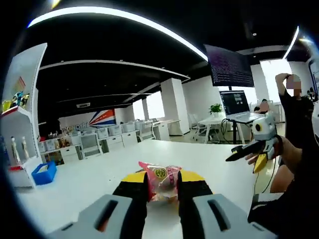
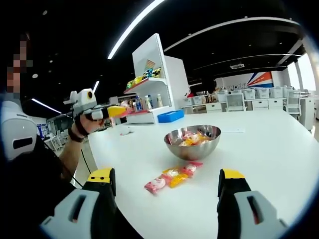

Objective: Pick up the marshmallows scattered on the table and place them into the bowl on the table

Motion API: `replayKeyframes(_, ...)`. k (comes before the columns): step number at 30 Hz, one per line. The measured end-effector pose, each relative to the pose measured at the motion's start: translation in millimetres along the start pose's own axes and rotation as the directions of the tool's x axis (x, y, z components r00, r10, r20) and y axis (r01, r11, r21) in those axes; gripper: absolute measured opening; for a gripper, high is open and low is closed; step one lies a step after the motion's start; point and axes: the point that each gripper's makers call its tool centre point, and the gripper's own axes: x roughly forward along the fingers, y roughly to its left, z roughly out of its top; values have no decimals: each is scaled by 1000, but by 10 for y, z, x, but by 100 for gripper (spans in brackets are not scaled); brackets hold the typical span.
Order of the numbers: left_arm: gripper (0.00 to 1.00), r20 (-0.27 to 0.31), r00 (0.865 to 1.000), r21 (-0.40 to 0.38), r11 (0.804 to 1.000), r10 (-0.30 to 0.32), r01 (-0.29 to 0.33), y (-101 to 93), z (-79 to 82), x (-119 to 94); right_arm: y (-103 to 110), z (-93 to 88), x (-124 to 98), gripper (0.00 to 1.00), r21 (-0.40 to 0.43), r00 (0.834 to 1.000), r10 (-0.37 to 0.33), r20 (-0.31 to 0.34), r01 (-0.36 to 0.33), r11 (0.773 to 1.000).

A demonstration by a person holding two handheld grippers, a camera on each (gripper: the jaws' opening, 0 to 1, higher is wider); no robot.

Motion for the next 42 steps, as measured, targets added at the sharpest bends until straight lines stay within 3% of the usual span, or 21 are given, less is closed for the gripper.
replayKeyframes(5,22,25,999,45,998,31,-32,223,311,393,-23,-1,-1,79,1,1000,-4,-2,4,1000)
replayKeyframes(9,22,17,999,34,998,52,-52,391,291,795,-19,15,4,79,-2,1000,0,1,0,1000)
replayKeyframes(12,22,-36,997,6,998,64,-64,525,45,1152,-23,18,6,79,1,1000,2,2,-2,1000)
replayKeyframes(17,22,-117,991,-88,993,62,-72,675,-503,1539,-37,6,-11,79,1,1000,2,0,-2,1000)
replayKeyframes(21,22,-187,982,-168,983,39,-71,655,-968,1676,-71,6,-23,79,0,1000,-6,3,6,1000)
replayKeyframes(23,22,-213,976,-162,984,41,-76,593,-1175,1659,-80,10,-26,79,3,1000,-6,8,6,1000)
replayKeyframes(26,22,-210,977,-168,983,36,-73,612,-1328,1670,-96,1,-22,79,6,1000,-9,8,9,1000)
replayKeyframes(29,22,-210,977,-195,978,26,-68,639,-1391,1669,-106,-26,-7,78,8,1000,-11,-2,12,1000)
replayKeyframes(31,22,-207,978,-199,979,11,-53,520,-1391,1630,-92,-36,3,78,10,1000,-7,-4,7,1000)
replayKeyframes(37,22,-179,984,-188,982,0,-34,489,-1307,1645,-67,-64,26,78,13,1000,-2,-11,2,1000)
replayKeyframes(39,22,-153,987,-265,964,-52,10,351,-1258,1645,-57,-63,27,78,13,1000,0,-12,0,1000)
replayKeyframes(42,23,-146,989,-252,968,-32,-6,421,-1254,1651,-46,-52,24,78,9,1000,2,-12,-2,1000)
